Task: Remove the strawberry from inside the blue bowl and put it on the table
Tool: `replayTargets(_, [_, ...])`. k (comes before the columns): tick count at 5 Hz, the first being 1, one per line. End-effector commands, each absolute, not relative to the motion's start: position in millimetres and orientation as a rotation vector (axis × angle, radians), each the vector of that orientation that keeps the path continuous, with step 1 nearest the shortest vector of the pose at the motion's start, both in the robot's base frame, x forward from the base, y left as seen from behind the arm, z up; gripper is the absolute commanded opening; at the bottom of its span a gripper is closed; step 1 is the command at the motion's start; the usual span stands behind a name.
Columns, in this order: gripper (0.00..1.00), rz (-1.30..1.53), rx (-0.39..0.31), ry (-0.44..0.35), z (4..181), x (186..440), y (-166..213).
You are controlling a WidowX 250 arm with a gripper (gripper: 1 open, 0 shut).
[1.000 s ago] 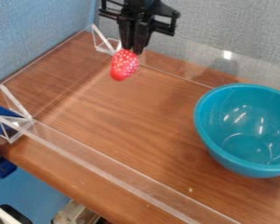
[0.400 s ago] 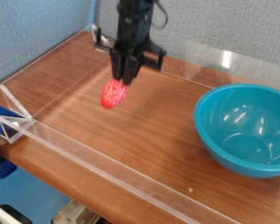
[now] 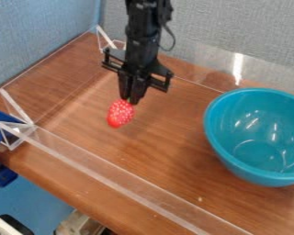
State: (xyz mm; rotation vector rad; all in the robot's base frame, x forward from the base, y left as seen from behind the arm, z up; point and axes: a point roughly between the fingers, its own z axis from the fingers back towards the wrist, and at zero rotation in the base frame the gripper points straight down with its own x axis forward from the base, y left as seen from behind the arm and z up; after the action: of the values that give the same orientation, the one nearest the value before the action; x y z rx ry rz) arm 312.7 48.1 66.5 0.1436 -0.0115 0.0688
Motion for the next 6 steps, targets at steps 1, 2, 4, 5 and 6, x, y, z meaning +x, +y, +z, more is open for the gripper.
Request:
replayTargets(1, [0.0,0.072,0.149,-0.053,71.6,322.3,54.8])
replayTargets(2, [0.0,0.06,0.15,-0.049,63.7,327.1,57.2])
replayTargets(4, [1.0,0.064,0.157,-0.028,45.1,332.7,67.1])
replayTargets(5, [1.0,0.074,0.157,-0.016,38.8,331.8,73.3])
replayTargets(6, [1.0,0.086,0.156,-0.01,34.8,332.2,79.3])
